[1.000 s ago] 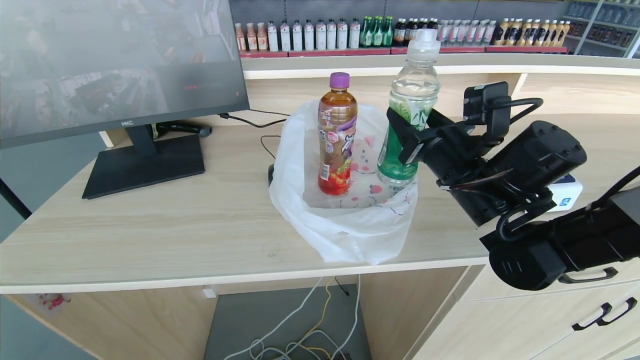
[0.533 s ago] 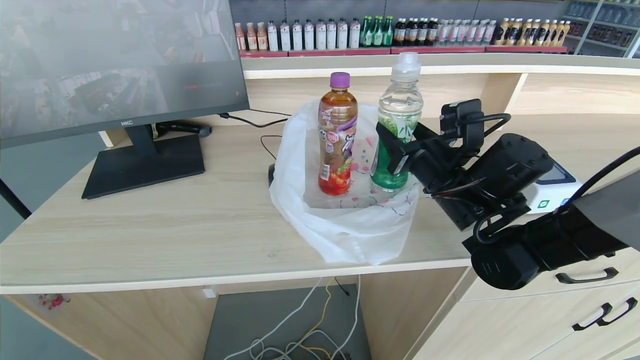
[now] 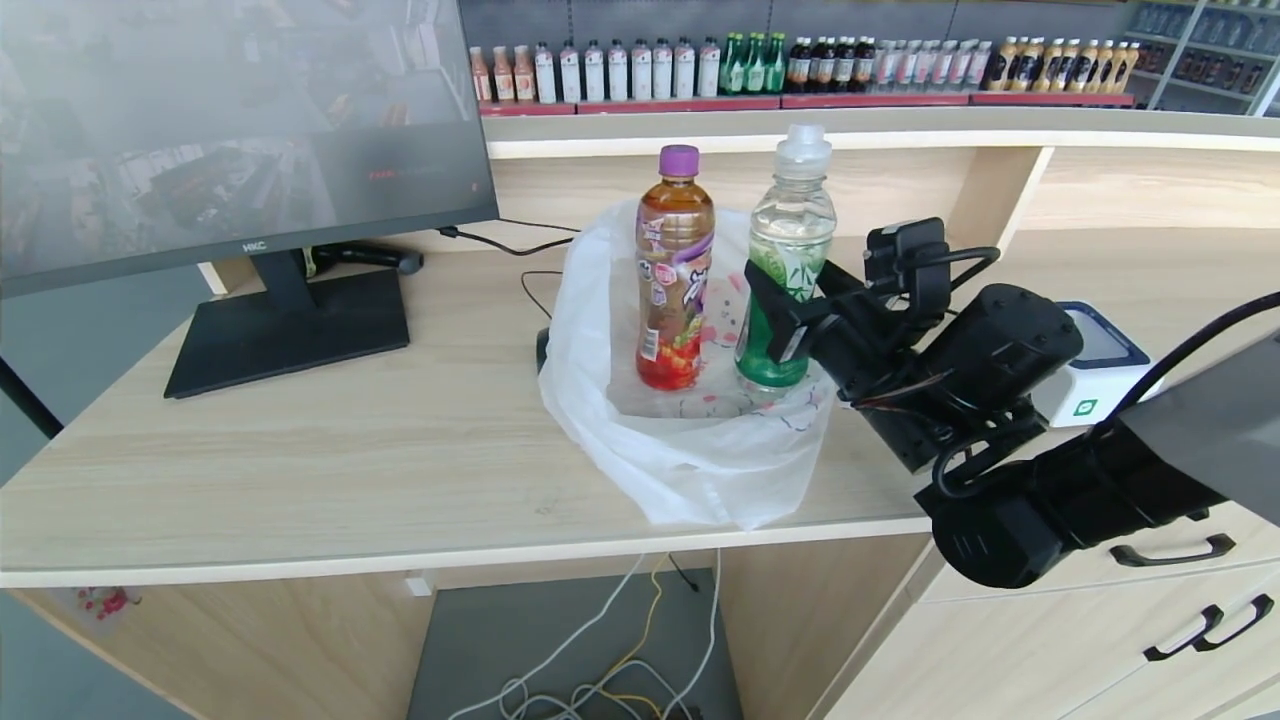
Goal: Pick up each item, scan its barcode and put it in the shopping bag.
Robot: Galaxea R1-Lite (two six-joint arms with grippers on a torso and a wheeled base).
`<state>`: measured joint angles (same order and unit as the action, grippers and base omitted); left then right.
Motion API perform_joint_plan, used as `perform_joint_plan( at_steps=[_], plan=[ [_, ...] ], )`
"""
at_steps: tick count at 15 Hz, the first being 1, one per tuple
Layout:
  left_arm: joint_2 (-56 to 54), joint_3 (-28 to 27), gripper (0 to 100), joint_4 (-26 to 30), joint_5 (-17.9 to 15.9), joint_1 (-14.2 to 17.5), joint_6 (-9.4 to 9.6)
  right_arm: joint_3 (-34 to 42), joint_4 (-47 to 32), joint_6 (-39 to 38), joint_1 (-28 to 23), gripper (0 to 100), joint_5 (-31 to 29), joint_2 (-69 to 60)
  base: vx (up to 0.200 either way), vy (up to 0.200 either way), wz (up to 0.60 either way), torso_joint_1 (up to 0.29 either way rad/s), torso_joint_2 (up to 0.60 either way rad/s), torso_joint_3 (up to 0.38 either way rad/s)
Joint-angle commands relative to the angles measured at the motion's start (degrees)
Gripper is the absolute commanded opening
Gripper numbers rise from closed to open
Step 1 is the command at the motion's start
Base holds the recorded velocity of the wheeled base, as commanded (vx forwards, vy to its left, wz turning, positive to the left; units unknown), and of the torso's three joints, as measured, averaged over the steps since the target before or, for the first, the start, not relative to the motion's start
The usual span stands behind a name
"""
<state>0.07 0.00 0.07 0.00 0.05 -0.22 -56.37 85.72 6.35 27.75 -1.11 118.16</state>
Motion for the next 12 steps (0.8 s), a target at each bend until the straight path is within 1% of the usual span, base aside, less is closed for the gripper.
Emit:
perform_joint_plan(
  at_steps=[1, 3, 6, 12],
  plan=[
    [0.01, 0.00, 100, 0.01, 0.00, 0.04, -0.04, 0.30, -0.21, -0.02, 0.12, 0, -0.03, 0.14, 0.000, 0.000, 0.00, 0.000, 0.00, 0.000],
    [0.01, 0.00, 100, 0.01, 0.00, -0.05, -0.04, 0.56, 0.06, -0.02, 0.12, 0, -0.03, 0.05, 0.000, 0.000, 0.00, 0.000, 0.00, 0.000],
    [0.01, 0.00, 100, 0.01, 0.00, 0.04, -0.04, 3.02, 1.02, -0.11, 0.99, 0, -0.03, -0.13, 0.000, 0.000, 0.00, 0.000, 0.00, 0.000],
    [0.01, 0.00, 100, 0.01, 0.00, 0.04, -0.04, 3.72, 1.11, -0.11, 0.99, 0, -0.03, -0.57, 0.000, 0.000, 0.00, 0.000, 0.00, 0.000]
  ],
)
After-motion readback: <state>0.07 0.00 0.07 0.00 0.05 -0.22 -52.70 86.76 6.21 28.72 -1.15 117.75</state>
